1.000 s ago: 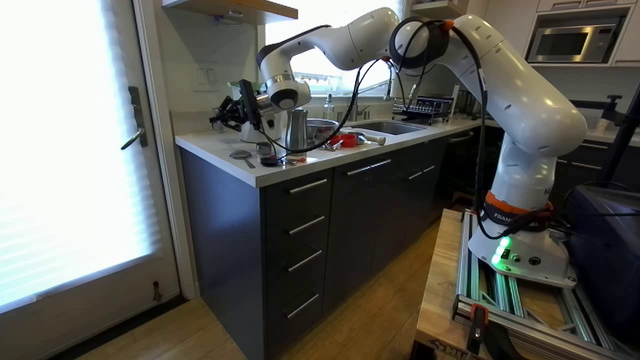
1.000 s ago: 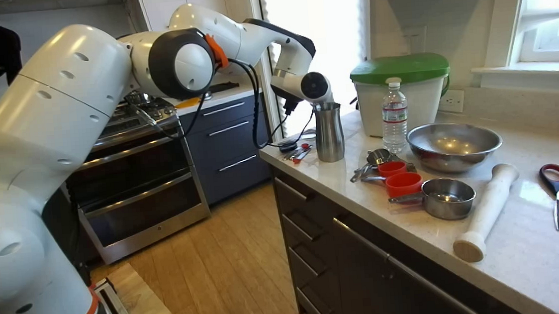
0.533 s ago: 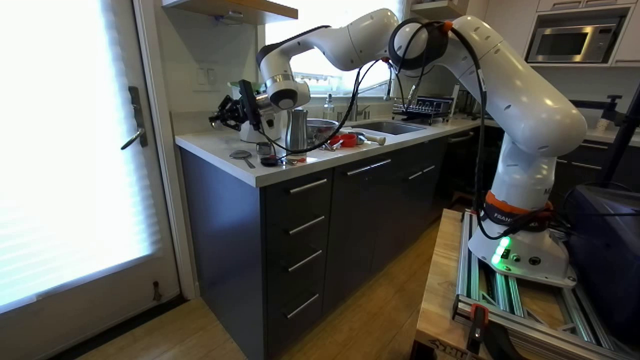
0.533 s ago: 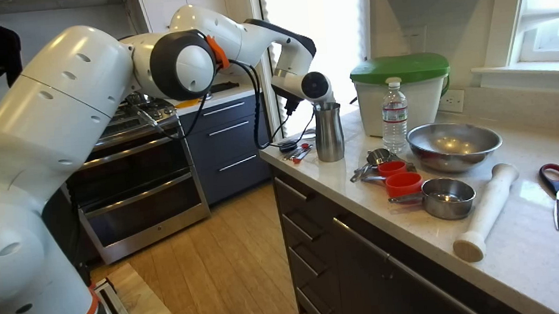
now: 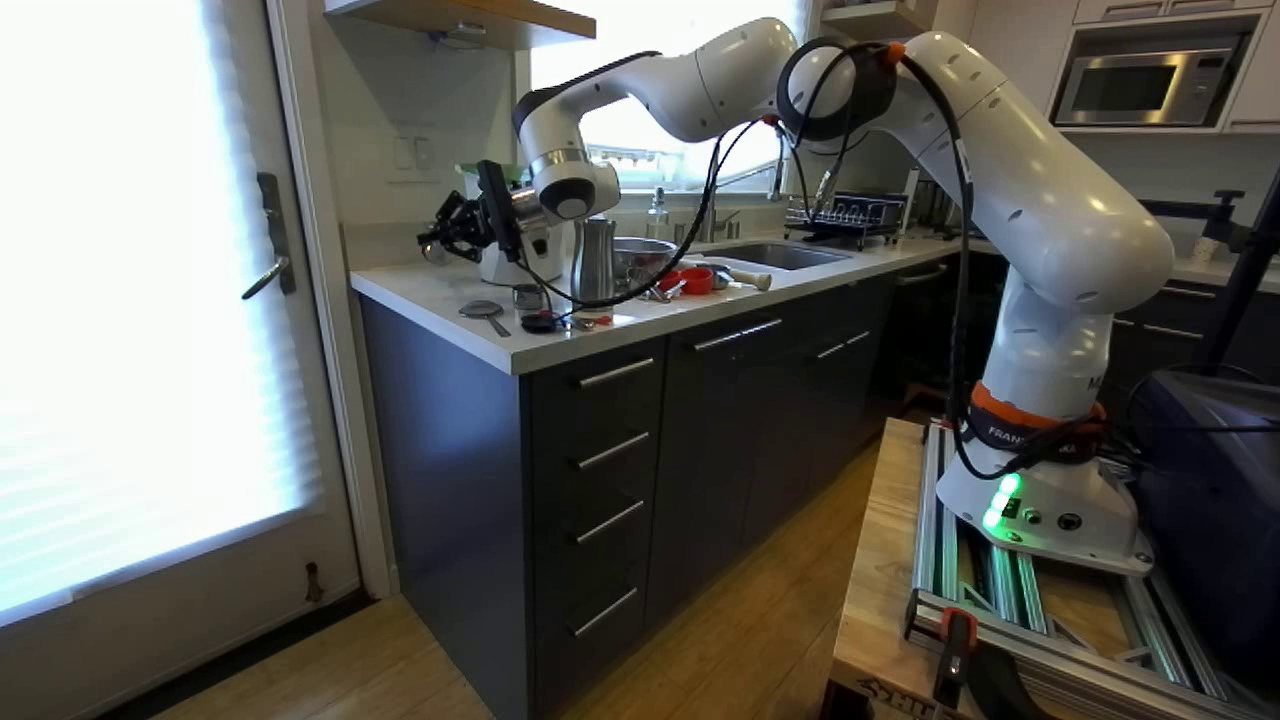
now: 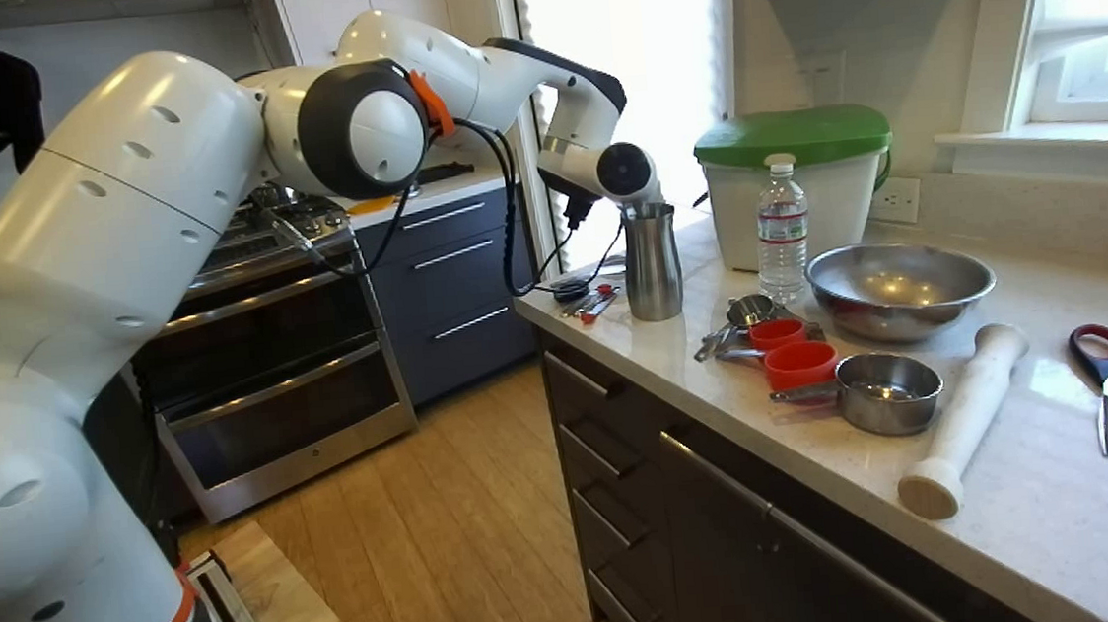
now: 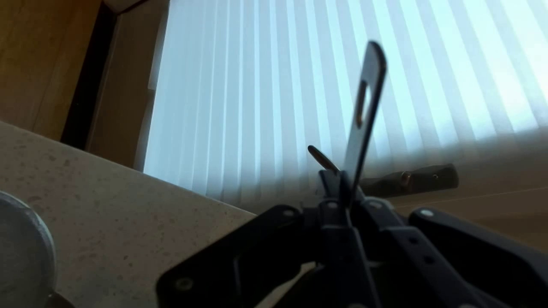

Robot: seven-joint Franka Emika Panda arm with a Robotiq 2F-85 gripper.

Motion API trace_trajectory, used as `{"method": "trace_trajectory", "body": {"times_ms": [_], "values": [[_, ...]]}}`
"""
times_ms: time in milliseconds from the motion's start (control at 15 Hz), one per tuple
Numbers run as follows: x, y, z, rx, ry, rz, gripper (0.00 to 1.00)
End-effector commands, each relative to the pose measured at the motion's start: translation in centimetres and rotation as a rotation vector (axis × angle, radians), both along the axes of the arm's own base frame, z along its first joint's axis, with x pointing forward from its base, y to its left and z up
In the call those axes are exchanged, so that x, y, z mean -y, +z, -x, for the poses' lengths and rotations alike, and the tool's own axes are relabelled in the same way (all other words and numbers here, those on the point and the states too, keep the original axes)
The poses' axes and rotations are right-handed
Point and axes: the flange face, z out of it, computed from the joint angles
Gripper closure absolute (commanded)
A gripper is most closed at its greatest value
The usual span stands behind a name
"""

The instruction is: Pick up the silver serving utensil from the silver utensil holder and lay it on the kitchen counter

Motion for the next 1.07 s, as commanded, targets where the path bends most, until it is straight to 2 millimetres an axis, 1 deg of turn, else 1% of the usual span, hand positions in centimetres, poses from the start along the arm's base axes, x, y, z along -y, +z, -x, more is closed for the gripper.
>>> {"method": "trace_trajectory", "body": {"times_ms": [0,1000], "values": [[0.01,-0.26,-0.21,0.005,0.001,-0.001,0.99],[-0.84,-0.3,0.21,-0.08,-0.006,-0.102,0.99]]}}
